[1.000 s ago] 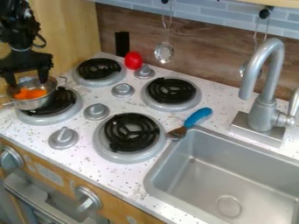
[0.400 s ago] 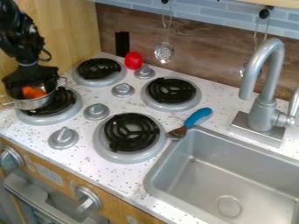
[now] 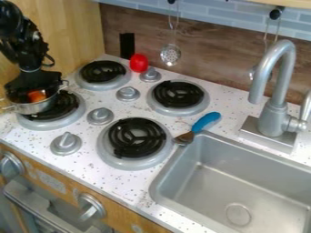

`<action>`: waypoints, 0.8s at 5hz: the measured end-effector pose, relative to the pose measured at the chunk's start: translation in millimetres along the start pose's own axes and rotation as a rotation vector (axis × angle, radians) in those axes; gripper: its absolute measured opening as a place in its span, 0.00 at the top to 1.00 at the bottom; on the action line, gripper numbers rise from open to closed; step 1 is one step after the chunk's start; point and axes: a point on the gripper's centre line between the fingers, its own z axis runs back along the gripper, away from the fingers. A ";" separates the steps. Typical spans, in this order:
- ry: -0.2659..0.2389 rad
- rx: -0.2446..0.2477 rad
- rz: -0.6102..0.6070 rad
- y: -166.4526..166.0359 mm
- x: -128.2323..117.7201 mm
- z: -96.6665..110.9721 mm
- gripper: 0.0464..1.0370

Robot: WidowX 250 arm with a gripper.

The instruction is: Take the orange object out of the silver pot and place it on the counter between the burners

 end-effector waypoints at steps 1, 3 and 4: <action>-0.012 -0.008 -0.011 -0.7 0.3 -1.0 0.47; -0.025 -0.041 -0.115 -7.1 0.6 26.8 0.48; -0.085 -0.096 -0.174 -22.3 4.6 70.9 0.48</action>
